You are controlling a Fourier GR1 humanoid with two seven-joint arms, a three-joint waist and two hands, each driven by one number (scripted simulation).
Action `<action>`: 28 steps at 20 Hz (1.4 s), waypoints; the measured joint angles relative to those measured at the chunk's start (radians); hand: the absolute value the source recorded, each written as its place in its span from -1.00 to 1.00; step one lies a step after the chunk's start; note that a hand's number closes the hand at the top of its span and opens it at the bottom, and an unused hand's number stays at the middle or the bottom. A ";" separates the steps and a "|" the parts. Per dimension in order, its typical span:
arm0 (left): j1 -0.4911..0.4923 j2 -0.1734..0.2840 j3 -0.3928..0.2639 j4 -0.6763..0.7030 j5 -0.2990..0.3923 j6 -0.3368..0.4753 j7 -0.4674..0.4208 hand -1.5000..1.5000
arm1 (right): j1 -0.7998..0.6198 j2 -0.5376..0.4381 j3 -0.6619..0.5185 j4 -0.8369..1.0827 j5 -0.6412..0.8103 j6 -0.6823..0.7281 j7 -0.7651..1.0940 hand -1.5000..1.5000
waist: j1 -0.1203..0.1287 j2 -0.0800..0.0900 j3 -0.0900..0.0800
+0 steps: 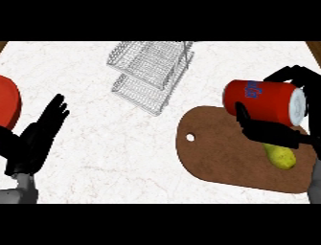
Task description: Pick the can from the cutting board and place it in the tiered basket
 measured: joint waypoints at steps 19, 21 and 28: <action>-0.028 -0.002 0.026 -0.006 0.003 -0.035 0.026 0.00 | -0.711 0.292 0.075 0.636 0.074 -0.048 0.233 1.00 | 0.018 0.005 0.000; -0.027 -0.005 0.027 0.000 0.000 -0.040 0.019 0.00 | -0.750 0.298 0.068 0.711 0.065 -0.071 0.229 1.00 | 0.017 0.005 0.000; -0.039 -0.008 0.037 0.021 -0.010 -0.047 0.007 0.00 | -0.834 0.306 0.061 0.949 0.019 -0.181 0.204 1.00 | 0.017 0.006 0.000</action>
